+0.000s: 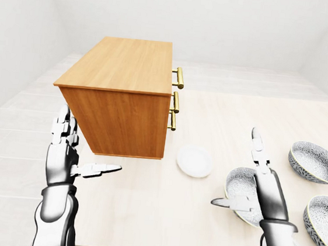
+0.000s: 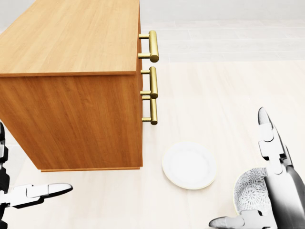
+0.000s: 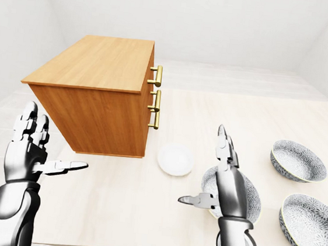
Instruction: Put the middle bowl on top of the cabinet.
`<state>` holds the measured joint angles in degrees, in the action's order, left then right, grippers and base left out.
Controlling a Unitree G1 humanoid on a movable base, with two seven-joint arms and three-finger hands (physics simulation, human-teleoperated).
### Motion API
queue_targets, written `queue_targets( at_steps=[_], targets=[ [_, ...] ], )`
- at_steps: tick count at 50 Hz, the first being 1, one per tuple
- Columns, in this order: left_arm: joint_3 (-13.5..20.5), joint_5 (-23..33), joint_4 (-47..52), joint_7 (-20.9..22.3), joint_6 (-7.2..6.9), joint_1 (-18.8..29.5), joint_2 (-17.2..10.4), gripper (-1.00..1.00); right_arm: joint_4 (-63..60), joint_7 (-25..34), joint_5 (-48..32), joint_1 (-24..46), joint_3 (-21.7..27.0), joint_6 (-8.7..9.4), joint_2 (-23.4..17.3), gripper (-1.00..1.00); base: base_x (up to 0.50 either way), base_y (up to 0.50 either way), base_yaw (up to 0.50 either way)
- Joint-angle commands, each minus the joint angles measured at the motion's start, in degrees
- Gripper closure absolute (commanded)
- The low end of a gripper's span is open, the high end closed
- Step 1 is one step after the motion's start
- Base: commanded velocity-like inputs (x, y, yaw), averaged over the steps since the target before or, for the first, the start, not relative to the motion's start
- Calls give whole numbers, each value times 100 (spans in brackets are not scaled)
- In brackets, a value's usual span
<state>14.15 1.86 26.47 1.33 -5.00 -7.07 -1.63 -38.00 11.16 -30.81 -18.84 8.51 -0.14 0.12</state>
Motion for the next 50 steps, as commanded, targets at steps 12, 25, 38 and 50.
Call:
queue_targets(
  at_steps=[12,25,38,50],
  targets=[
    [-64,-73,-28,53,0,52,-2,-100,155,-31,-1164,271,132,-149,-46,-100,0,0,0],
    [-86,-64,-69,40,0,70,-10,-100,27,73,-1427,148,170,-248,1,-100,0,0,0],
    [-63,-73,-3,81,0,30,-3,-100,-22,111,-1712,-125,258,-486,40,-100,0,0,0],
    [-34,-51,109,78,0,24,3,-100,-67,240,-1976,-359,539,-486,121,-100,0,0,0]
  ],
)
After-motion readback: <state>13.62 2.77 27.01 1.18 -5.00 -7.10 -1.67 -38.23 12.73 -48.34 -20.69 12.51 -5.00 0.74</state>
